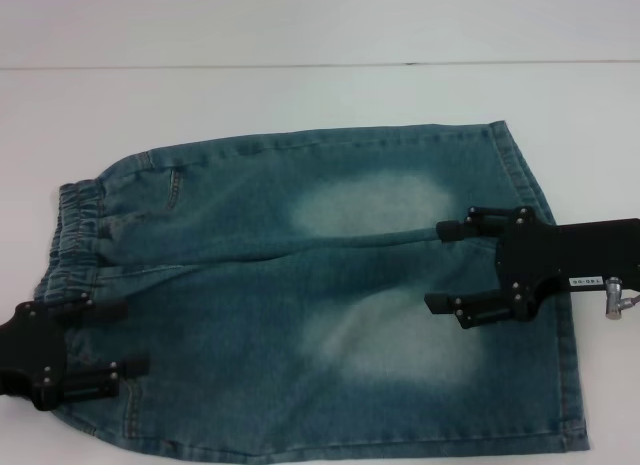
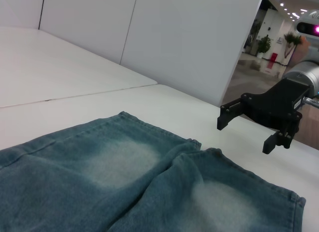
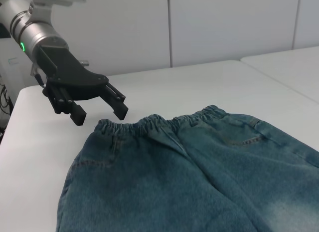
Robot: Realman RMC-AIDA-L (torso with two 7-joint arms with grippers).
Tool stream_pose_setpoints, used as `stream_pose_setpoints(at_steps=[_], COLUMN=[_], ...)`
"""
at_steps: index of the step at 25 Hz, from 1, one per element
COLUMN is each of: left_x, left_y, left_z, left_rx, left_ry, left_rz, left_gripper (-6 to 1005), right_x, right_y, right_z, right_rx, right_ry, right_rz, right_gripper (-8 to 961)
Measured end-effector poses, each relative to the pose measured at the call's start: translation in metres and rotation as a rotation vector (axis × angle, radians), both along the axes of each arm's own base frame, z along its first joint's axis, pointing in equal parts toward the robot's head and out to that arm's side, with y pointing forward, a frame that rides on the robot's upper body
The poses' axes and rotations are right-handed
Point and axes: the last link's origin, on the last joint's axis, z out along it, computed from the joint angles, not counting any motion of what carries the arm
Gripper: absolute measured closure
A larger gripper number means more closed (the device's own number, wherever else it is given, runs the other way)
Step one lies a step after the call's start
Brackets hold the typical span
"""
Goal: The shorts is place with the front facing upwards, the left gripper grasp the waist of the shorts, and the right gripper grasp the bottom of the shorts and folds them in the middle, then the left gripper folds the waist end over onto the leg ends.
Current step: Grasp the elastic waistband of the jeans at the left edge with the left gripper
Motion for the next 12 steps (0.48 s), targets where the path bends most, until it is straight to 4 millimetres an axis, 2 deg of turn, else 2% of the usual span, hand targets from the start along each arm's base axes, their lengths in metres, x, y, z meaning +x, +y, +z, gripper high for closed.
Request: stream_pose_setpoints(at_steps=[12], left_x=[-0.0003], left_y=[-0.0011], left_z=[-0.0008], left_rx=[0.0], left_ry=[-0.002], left_rz=[0.003], left_gripper=[200], right_x=[0.0003], right_y=[-0.0003], right_z=[-0.0019], right_rx=[-0.008], right_ry=[-0.002], right_rz=[-0.006], right_gripper=[22])
